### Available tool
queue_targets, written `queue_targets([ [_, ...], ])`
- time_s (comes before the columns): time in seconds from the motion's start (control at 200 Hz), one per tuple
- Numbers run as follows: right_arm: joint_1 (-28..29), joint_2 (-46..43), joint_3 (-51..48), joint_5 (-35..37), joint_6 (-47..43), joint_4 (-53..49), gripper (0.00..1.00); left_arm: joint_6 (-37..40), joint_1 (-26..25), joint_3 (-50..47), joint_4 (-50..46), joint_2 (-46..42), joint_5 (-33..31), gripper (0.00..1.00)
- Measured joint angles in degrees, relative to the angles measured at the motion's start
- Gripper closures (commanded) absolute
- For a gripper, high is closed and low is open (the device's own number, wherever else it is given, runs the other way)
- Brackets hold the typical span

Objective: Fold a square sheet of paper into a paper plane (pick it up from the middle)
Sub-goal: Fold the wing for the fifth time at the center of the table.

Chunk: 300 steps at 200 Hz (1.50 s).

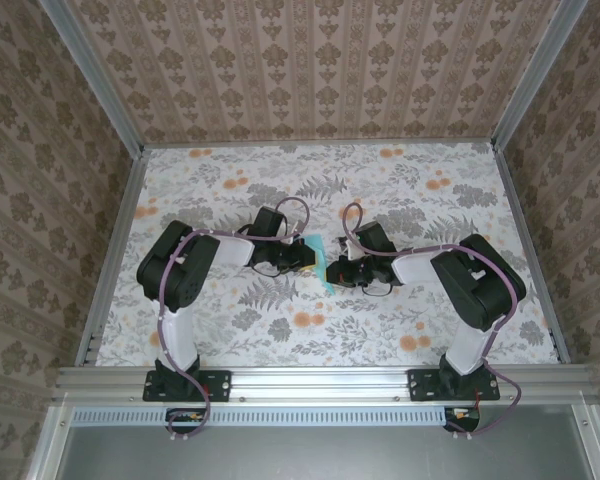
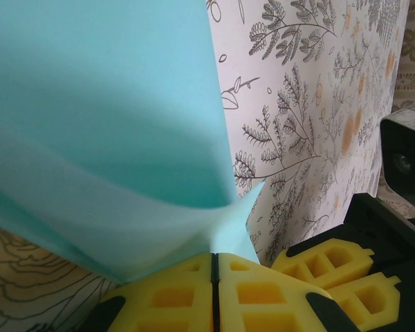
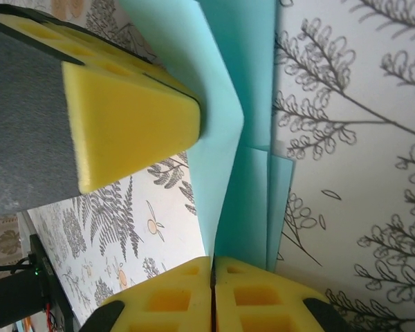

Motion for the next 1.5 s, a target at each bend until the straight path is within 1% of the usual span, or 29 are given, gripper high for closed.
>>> queue_targets([
  [0.12,0.0,-0.1,0.0,-0.3,-0.1,-1.0,0.83,0.0,0.0,0.0,0.0,0.0,0.0,0.91],
  [0.23,0.0,-1.4,0.0,-0.3,-0.3,-3.0,0.81,0.0,0.0,0.0,0.0,0.0,-0.1,0.92],
  [0.415,0.0,-3.8,0.0,-0.3,-1.1,-5.8,0.83,0.0,0.0,0.0,0.0,0.0,-0.2,0.92],
  [0.585,0.0,-3.8,0.0,-0.3,-1.7,-7.1,0.9,0.0,0.0,0.0,-0.1,0.0,-0.2,0.92],
  [0.72,0.2,-2.5,0.0,-0.3,-1.8,-7.0,0.92,0.0,0.0,0.0,-0.1,0.0,-0.2,0.92],
  [0.895,0.4,-0.9,0.7,-0.6,-1.9,-7.3,0.92,0.0,-0.2,0.0,0.0,0.0,-0.2,0.91],
  [1.16,0.4,-0.2,2.3,-0.8,-2.2,-9.8,0.92,-0.7,-0.2,0.0,0.5,-0.2,0.5,0.85],
  [1.415,0.7,0.1,3.6,-0.2,-3.5,-12.3,0.91,-0.6,-0.2,0.1,-1.1,-0.7,0.4,0.88],
  [1.5,0.7,0.1,3.8,0.0,-3.5,-12.8,0.88,-0.4,-0.2,1.1,-2.8,-0.3,0.0,0.89],
])
